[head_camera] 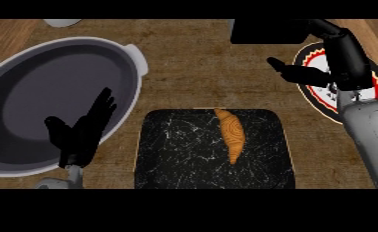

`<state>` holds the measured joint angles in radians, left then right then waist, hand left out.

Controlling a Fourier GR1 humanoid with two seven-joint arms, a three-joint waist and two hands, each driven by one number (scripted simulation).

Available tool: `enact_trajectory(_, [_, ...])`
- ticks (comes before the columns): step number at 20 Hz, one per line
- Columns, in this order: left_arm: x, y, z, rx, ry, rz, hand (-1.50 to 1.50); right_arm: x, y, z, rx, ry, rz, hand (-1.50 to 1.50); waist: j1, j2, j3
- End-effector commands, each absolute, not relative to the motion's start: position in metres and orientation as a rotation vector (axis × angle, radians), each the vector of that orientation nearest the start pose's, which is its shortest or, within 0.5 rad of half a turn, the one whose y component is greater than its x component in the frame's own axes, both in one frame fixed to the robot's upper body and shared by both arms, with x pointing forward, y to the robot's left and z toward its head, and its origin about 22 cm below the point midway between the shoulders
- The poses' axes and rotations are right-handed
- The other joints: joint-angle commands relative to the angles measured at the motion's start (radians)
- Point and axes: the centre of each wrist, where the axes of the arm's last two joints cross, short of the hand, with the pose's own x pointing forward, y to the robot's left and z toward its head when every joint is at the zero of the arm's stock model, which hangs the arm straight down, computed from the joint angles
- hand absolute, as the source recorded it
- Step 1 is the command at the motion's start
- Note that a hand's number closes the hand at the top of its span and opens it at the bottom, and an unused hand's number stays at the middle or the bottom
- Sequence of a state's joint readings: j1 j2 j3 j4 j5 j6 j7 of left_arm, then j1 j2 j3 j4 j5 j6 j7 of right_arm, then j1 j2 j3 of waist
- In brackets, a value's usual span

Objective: Pick the croissant from the tray and place it in the plate

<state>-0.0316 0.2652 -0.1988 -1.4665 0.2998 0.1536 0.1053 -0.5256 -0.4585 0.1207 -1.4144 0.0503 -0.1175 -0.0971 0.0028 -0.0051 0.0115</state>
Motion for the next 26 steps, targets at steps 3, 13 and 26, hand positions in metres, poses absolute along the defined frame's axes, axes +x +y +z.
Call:
enact_trajectory(3, [0.232,0.241,-0.027,0.026,-1.204,-0.017,0.00,0.338,-0.257,0.110,-0.369,-2.047,0.549,-1.50,-0.001,0.005,-0.011])
enact_trajectory(13, [0.229,0.249,-0.032,-0.011,-1.180,0.005,0.00,0.313,-0.248,0.159,-0.521,-1.604,1.186,-1.50,-0.008,-0.002,-0.014])
enact_trajectory(26, [0.238,0.247,-0.032,0.004,-1.172,-0.002,0.00,0.277,-0.158,0.133,-0.632,-1.391,1.326,-1.50,-0.001,0.005,-0.012])
